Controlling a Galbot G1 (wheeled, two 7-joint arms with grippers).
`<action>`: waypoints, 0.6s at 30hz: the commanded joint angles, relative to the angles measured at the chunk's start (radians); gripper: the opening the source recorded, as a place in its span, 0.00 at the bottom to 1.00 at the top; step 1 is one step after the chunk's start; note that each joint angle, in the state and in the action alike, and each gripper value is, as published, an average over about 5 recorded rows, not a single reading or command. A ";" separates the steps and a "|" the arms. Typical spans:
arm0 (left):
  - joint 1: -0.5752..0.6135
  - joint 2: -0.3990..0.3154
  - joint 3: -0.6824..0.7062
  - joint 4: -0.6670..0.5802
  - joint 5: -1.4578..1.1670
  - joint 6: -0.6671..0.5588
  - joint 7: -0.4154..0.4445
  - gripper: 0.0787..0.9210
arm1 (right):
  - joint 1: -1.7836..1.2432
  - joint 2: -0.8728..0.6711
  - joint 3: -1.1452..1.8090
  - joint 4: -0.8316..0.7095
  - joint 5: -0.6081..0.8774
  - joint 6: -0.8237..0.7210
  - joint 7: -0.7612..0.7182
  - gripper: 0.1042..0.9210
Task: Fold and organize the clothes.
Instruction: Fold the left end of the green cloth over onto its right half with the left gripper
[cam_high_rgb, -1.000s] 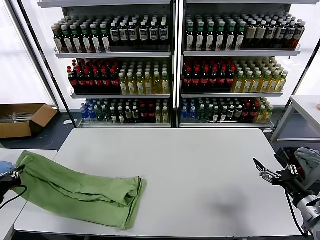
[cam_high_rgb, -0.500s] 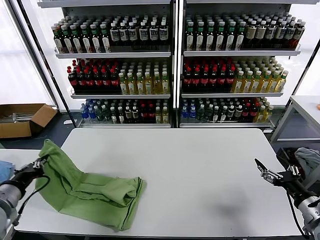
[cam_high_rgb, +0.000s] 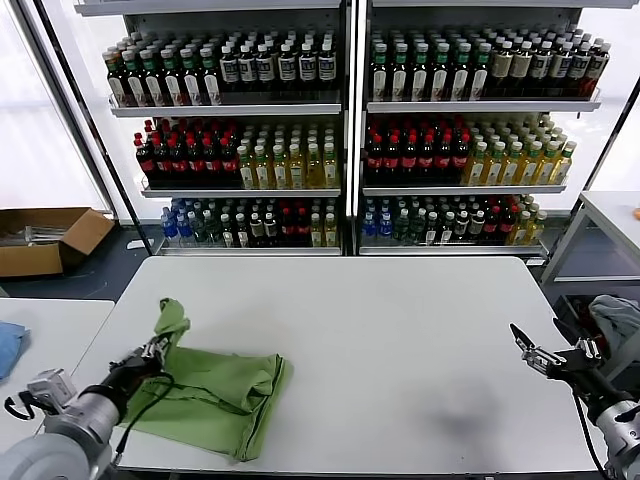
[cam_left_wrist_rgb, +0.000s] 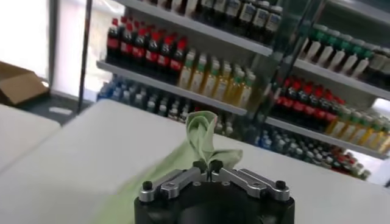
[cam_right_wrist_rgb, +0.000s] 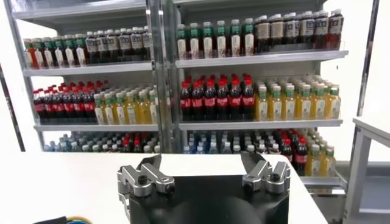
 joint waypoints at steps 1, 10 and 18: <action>0.030 -0.132 0.217 -0.031 0.193 -0.031 0.031 0.01 | -0.007 0.012 0.001 0.011 -0.002 -0.004 0.003 0.88; 0.042 -0.200 0.363 0.017 0.318 -0.043 0.077 0.01 | -0.027 0.020 0.020 0.029 0.000 -0.004 0.002 0.88; 0.057 -0.191 0.415 0.060 0.397 -0.030 0.135 0.02 | -0.030 0.023 0.022 0.034 0.002 -0.001 0.001 0.88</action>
